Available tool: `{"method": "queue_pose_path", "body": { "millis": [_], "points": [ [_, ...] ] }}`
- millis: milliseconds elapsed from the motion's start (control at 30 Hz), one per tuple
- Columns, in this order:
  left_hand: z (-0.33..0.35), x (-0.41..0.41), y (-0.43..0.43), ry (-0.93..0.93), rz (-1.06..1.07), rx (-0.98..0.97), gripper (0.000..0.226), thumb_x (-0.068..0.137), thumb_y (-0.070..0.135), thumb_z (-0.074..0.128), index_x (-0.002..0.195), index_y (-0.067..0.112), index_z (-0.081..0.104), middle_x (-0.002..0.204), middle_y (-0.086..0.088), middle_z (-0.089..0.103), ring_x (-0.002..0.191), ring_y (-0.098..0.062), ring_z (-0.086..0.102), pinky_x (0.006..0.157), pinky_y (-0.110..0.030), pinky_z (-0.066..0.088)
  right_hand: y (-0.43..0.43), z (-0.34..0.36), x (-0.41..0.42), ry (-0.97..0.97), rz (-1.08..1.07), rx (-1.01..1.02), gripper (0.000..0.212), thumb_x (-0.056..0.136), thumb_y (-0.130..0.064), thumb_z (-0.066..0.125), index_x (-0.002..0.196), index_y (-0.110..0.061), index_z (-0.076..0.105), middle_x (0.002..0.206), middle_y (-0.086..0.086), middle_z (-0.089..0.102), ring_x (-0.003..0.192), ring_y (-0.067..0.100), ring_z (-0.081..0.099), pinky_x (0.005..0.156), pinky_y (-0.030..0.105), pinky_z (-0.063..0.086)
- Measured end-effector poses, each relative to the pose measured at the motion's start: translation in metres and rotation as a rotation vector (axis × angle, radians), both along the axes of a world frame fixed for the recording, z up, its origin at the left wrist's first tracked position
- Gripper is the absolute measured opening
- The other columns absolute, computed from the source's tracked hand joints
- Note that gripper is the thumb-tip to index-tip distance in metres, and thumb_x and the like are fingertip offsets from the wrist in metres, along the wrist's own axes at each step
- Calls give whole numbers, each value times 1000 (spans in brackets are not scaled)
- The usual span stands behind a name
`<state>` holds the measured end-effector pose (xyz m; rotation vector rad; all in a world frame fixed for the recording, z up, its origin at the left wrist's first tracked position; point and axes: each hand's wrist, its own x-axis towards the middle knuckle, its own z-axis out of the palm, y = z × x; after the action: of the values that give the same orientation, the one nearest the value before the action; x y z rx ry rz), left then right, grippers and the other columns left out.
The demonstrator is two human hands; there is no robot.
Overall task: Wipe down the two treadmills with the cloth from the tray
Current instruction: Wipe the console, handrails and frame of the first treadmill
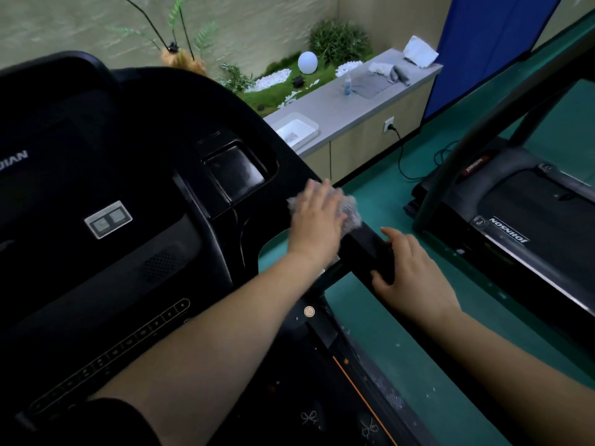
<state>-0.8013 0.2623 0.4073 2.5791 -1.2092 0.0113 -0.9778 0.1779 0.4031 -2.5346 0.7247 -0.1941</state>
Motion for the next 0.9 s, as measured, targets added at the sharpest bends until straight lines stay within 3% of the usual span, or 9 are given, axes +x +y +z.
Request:
{"method": "queue_pose_path", "body": {
  "millis": [133,200,267,400,500,600,667,767,900],
  "points": [
    [-3,-50,32,324,-174,-207,43,96,11,47,138,8,45,148,-8,39,140,-23,30,112,-21,22,-1,-1,-3,-97,42,-33,68,71,-25,70,134,-17,43,119,8,51,109,31,54,93,44,48],
    [8,-56,61,475,9,-305,33,96,12,46,128,14,54,128,-3,55,116,-14,53,90,-13,36,2,2,-4,-171,79,-95,63,70,-21,73,128,-13,51,118,8,49,107,31,51,94,44,45],
    [21,-58,96,556,197,-484,27,96,12,46,119,18,59,117,6,61,101,1,58,80,-6,38,13,5,0,-264,150,-133,53,71,-14,73,121,-11,57,117,7,49,106,30,51,94,42,44],
    [35,-55,188,277,561,-681,32,93,13,55,125,16,52,119,4,55,97,4,54,84,-6,40,56,3,26,-295,353,-84,45,74,-11,72,117,-11,60,118,6,52,108,26,53,95,36,45],
    [33,-51,260,-4,815,-639,34,91,12,56,125,15,53,124,-8,47,103,-9,48,93,-22,38,83,-10,52,-200,453,-67,51,75,-18,75,122,-12,58,124,8,53,114,27,53,95,38,46],
    [12,-50,306,-94,970,-565,37,93,11,53,130,14,53,135,-11,39,118,-17,44,103,-26,34,96,-29,73,-86,512,-90,55,75,-26,77,124,-10,58,124,11,56,116,32,54,97,42,45],
    [-9,-53,309,-58,967,-493,37,99,24,45,134,14,52,145,-5,37,134,-13,34,112,-21,26,99,-39,80,-12,556,-130,55,72,-30,80,119,-10,62,117,11,61,110,33,57,94,43,45],
    [-34,-59,277,-146,820,-414,40,101,39,39,135,22,52,149,11,35,135,14,17,112,-10,18,99,-47,83,-19,576,-213,51,63,-30,86,107,-11,67,101,8,66,98,34,63,87,43,48],
    [-43,-62,218,-175,511,-398,42,91,9,51,131,23,54,147,0,39,138,-17,33,113,-34,31,99,-51,82,-55,552,-231,48,64,-29,86,106,-14,66,100,7,66,97,35,61,86,44,47]
  ]
}}
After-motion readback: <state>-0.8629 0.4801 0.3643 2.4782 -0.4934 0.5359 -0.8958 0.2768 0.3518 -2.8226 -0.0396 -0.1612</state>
